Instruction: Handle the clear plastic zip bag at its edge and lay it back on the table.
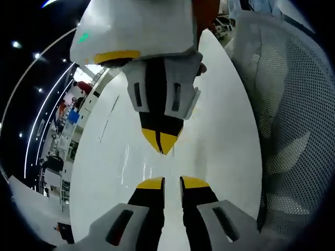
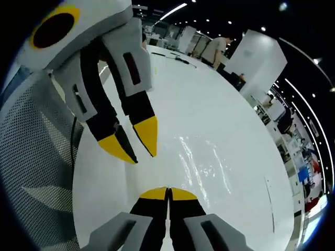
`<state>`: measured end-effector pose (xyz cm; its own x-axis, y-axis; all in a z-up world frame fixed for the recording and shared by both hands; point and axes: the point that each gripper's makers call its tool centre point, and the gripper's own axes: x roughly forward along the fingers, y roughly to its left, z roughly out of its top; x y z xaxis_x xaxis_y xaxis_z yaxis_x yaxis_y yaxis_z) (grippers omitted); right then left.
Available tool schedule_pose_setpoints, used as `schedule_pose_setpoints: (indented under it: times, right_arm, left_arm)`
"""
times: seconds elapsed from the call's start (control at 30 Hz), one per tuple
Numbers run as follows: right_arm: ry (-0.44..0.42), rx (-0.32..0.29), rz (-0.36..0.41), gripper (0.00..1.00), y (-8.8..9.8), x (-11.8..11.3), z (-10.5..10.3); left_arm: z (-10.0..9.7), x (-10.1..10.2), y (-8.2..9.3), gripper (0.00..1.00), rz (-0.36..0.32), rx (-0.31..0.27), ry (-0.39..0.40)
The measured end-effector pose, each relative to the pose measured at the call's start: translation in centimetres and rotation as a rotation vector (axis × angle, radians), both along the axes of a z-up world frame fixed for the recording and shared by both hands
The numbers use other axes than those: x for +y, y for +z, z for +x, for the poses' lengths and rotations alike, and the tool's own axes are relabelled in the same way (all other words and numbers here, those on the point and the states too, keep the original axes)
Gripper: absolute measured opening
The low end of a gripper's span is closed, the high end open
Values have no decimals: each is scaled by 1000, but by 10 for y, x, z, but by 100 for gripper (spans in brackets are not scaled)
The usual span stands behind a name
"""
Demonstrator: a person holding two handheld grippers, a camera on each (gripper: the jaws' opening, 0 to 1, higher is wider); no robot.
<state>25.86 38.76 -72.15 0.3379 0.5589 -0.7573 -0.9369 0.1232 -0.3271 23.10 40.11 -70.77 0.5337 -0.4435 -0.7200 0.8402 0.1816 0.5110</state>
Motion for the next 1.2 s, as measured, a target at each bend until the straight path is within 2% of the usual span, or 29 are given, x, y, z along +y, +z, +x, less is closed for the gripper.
schedule_pose_setpoints:
  times: [0.03,0.1,0.2,0.47,0.8,1.2]
  right_arm:
    - [-2,0,2,0,1,0,1]
    - [-3,-3,2,0,2,-1,2]
    - [-6,-2,6,0,4,-1,2]
    - [-40,-4,17,0,6,-3,6]
    - [-149,-6,71,0,16,-5,27]
    - [-212,-38,105,0,30,-7,36]
  left_arm:
    - [2,0,-1,9,21,-14,-4]
    - [3,-2,-2,7,23,-10,-7]
    - [10,-4,-4,0,43,-26,-8]
    - [14,-5,-8,0,52,-16,-9]
    - [4,-11,-20,0,69,22,-26]
    - [-8,-19,-32,0,65,62,-34]
